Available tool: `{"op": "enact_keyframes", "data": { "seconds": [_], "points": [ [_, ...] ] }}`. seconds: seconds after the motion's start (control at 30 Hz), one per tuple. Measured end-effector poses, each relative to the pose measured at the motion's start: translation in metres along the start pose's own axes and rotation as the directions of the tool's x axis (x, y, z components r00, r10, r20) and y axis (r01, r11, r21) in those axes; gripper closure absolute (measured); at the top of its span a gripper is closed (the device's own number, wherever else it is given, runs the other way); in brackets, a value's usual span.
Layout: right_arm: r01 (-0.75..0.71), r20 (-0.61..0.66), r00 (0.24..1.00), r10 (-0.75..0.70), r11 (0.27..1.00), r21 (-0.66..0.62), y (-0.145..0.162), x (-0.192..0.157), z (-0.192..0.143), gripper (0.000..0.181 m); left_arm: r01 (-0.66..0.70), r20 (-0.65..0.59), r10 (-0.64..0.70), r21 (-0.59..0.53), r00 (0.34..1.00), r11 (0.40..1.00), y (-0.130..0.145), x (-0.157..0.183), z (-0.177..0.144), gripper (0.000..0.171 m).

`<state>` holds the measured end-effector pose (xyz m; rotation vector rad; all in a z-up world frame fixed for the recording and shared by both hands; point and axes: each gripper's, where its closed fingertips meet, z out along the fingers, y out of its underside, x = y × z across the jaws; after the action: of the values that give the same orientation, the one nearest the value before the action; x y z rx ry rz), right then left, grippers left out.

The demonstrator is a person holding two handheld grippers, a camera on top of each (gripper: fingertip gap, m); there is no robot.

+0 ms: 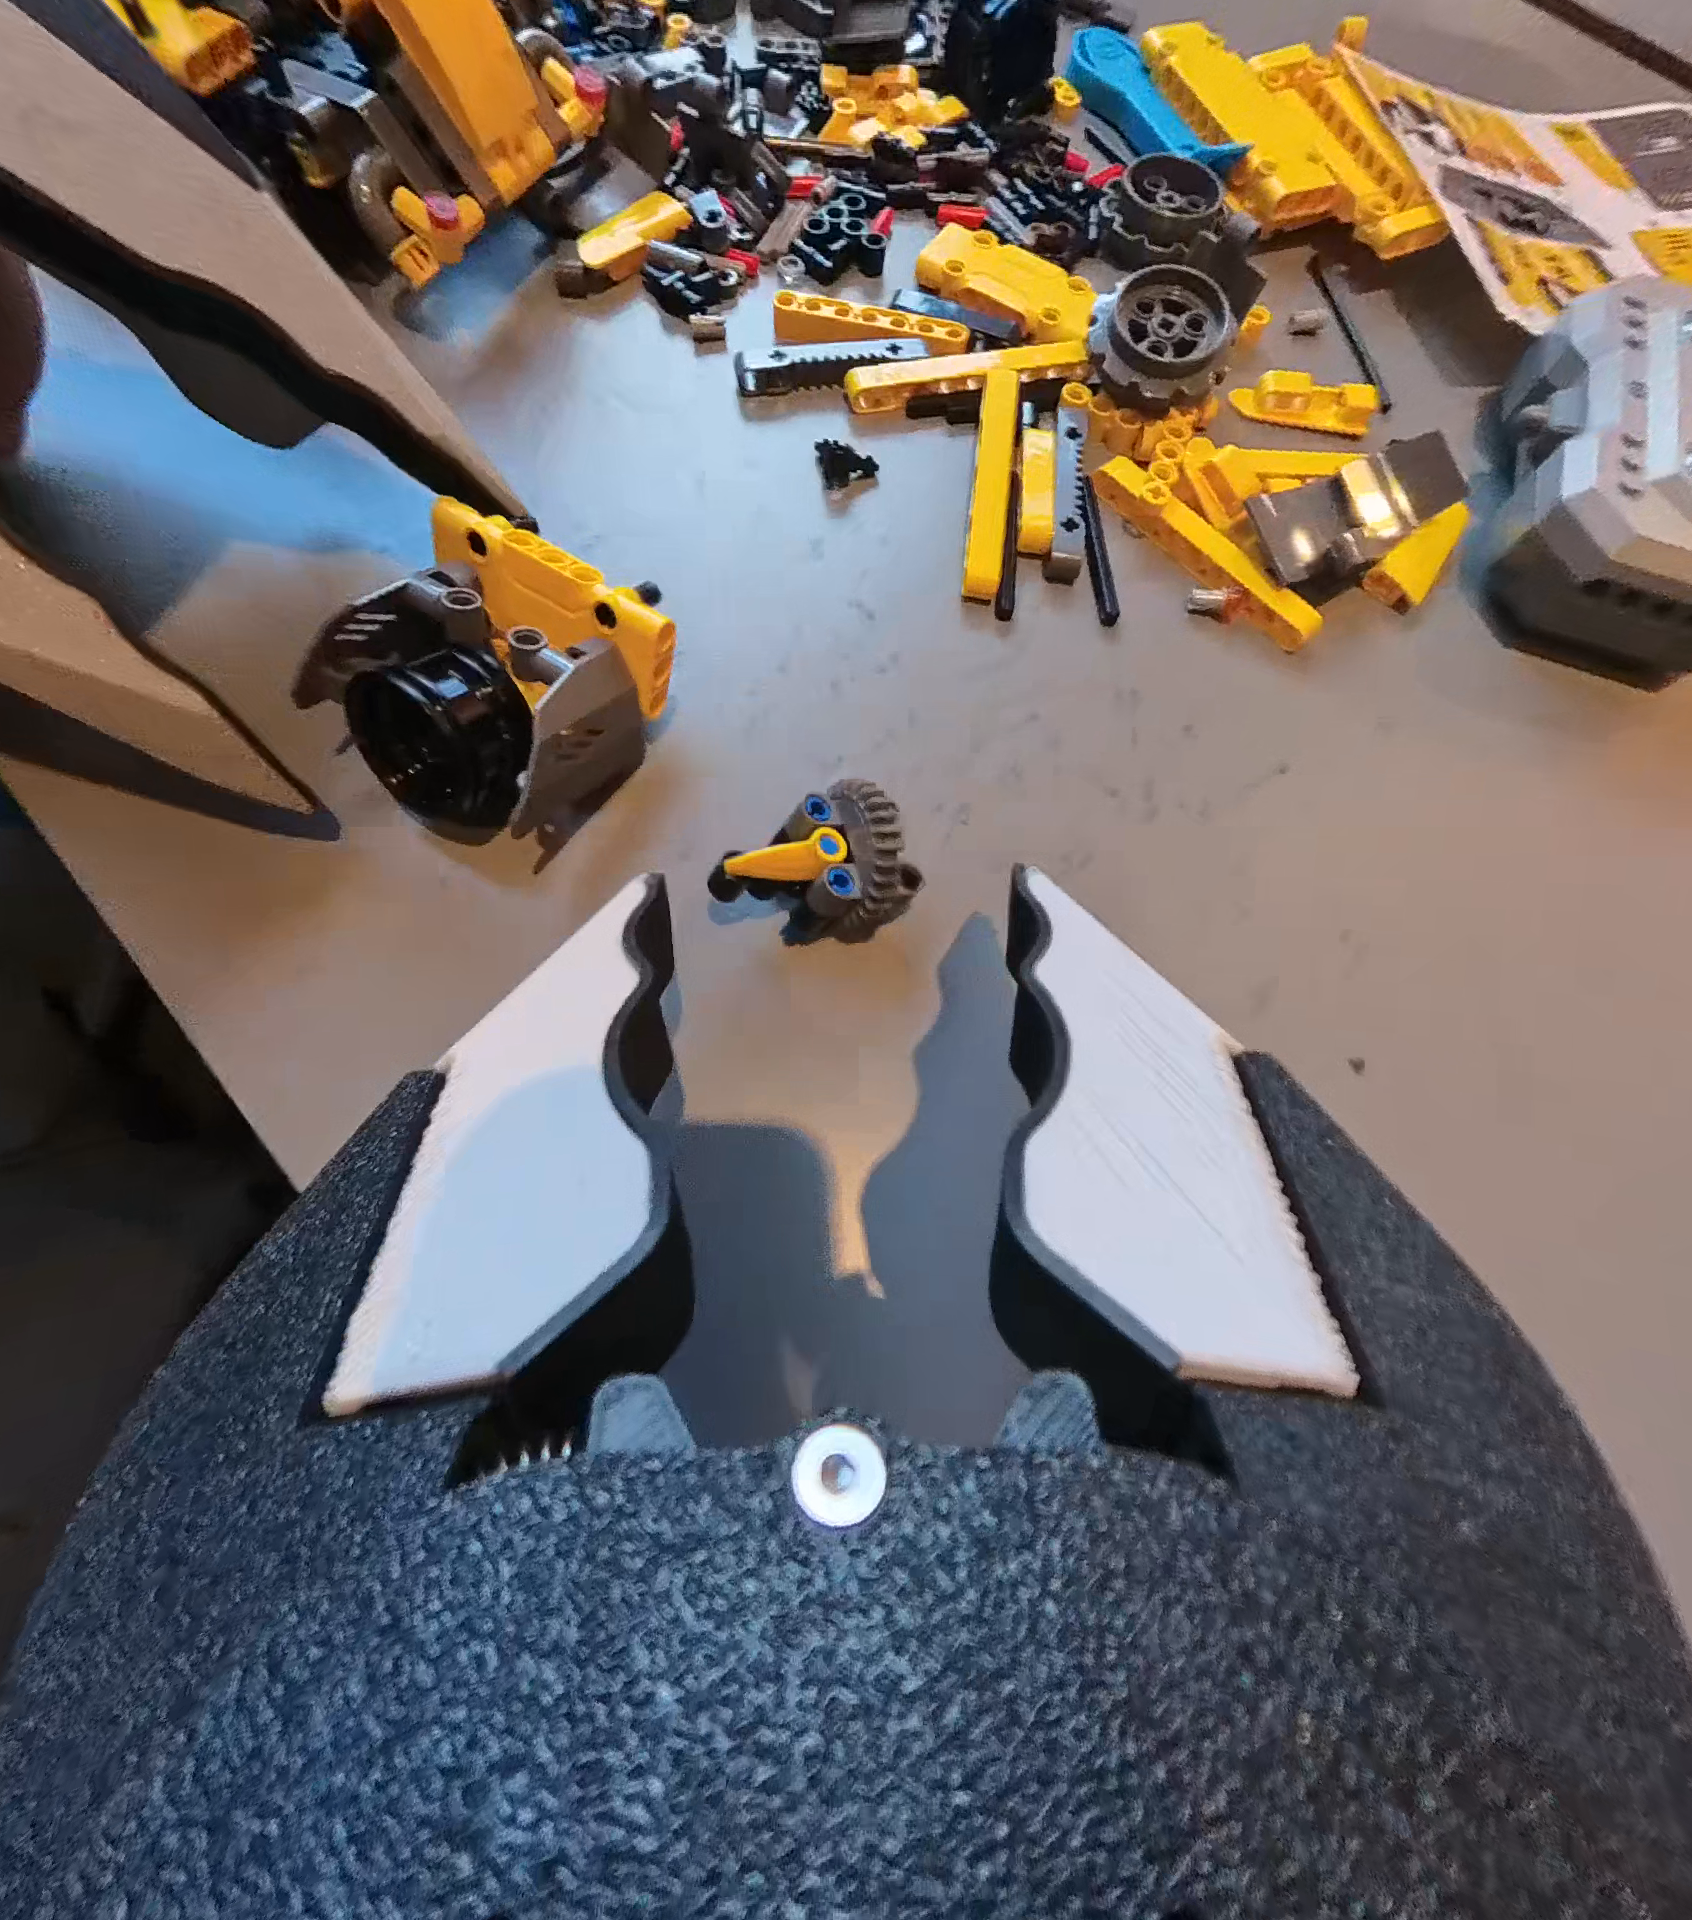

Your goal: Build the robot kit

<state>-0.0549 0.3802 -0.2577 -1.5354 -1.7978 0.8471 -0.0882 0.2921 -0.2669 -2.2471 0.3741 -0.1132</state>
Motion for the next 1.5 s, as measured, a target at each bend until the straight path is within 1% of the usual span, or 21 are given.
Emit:
{"op": "enact_keyframes", "data": {
  "seconds": [0.13, 0.17, 0.2, 0.23, 0.3, 0.43, 0.5, 0.6, 0.73, 0.83, 0.97, 1.07, 1.17, 1.23, 1.37, 1.4, 1.5],
  "points": [
    [-0.019, 0.168, 0.986, 0.025, 0.999, -0.036, 0.001, -0.015, 0.008, 0.127, -0.007, -0.010, 0.007, -0.002, 1.000, 1.000, 0.004, 0.004, -0.005, 0.097],
    [-0.012, 0.198, 0.980, 0.021, 0.999, -0.042, 0.001, -0.018, 0.009, 0.141, -0.011, -0.011, 0.011, -0.005, 1.000, 1.000, 0.005, 0.005, -0.007, 0.097],
    [-0.004, 0.219, 0.976, 0.013, 0.999, -0.042, 0.001, -0.019, 0.008, 0.148, -0.017, -0.006, 0.017, -0.008, 1.000, 1.000, 0.007, 0.004, -0.008, 0.097],
    [-0.001, 0.224, 0.975, 0.009, 0.999, -0.039, 0.001, -0.019, 0.009, 0.159, -0.023, -0.001, 0.023, -0.008, 1.000, 1.000, 0.007, 0.004, -0.010, 0.097],
    [-0.009, 0.232, 0.973, 0.016, 1.000, -0.030, -0.001, -0.018, 0.009, 0.162, -0.027, 0.009, 0.027, -0.008, 1.000, 1.000, 0.008, 0.001, -0.013, 0.098],
    [-0.022, 0.264, 0.964, 0.029, 0.999, -0.030, -0.003, -0.021, 0.010, 0.161, -0.005, 0.001, 0.005, -0.008, 1.000, 1.000, 0.011, -0.004, -0.011, 0.096],
    [-0.026, 0.257, 0.966, 0.034, 0.999, -0.035, -0.002, -0.019, 0.011, 0.149, 0.005, -0.002, -0.005, -0.018, 1.000, 1.000, 0.013, -0.004, -0.010, 0.095],
    [-0.005, 0.255, 0.967, 0.010, 1.000, -0.021, -0.002, -0.020, 0.010, 0.149, -0.016, 0.014, 0.016, -0.014, 1.000, 1.000, 0.013, -0.004, -0.010, 0.097],
    [0.031, 0.253, 0.967, -0.025, 0.999, -0.019, 0.001, -0.023, 0.008, 0.146, -0.071, 0.067, 0.073, -0.033, 0.995, 0.997, 0.015, -0.004, -0.009, 0.094],
    [0.020, 0.266, 0.964, -0.018, 1.000, -0.002, -0.002, -0.023, 0.006, 0.137, -0.103, 0.093, 0.105, -0.023, 0.990, 0.994, 0.013, -0.003, -0.010, 0.096],
    [-0.032, 0.240, 0.970, 0.031, 0.999, 0.001, -0.004, -0.015, 0.007, 0.127, -0.099, 0.058, 0.100, -0.012, 0.993, 0.995, 0.013, 0.000, -0.011, 0.095],
    [-0.007, 0.261, 0.965, 0.008, 1.000, -0.003, -0.003, -0.021, 0.007, 0.128, -0.052, 0.000, 0.052, 0.006, 0.999, 0.999, 0.011, 0.002, -0.012, 0.096],
    [-0.006, 0.294, 0.956, 0.006, 1.000, -0.002, -0.004, -0.025, 0.008, 0.128, 0.025, -0.062, -0.023, 0.027, 0.998, 0.999, 0.009, 0.002, -0.015, 0.096],
    [-0.030, 0.306, 0.952, 0.027, 1.000, 0.003, -0.008, -0.024, 0.009, 0.128, 0.082, -0.112, -0.076, 0.052, 0.991, 0.995, 0.006, 0.002, -0.018, 0.102],
    [-0.044, 0.330, 0.943, 0.045, 0.999, -0.009, -0.008, -0.027, 0.011, 0.130, 0.204, -0.226, -0.169, 0.140, 0.959, 0.969, -0.005, 0.000, -0.030, 0.123],
    [-0.045, 0.340, 0.939, 0.049, 0.999, -0.020, -0.007, -0.028, 0.012, 0.130, 0.232, -0.253, -0.187, 0.162, 0.949, 0.959, -0.008, -0.001, -0.034, 0.124],
    [-0.033, 0.342, 0.939, 0.045, 0.999, -0.043, -0.004, -0.029, 0.015, 0.130, 0.299, -0.291, -0.233, 0.210, 0.928, 0.931, -0.013, -0.007, -0.042, 0.120]
  ]
}}
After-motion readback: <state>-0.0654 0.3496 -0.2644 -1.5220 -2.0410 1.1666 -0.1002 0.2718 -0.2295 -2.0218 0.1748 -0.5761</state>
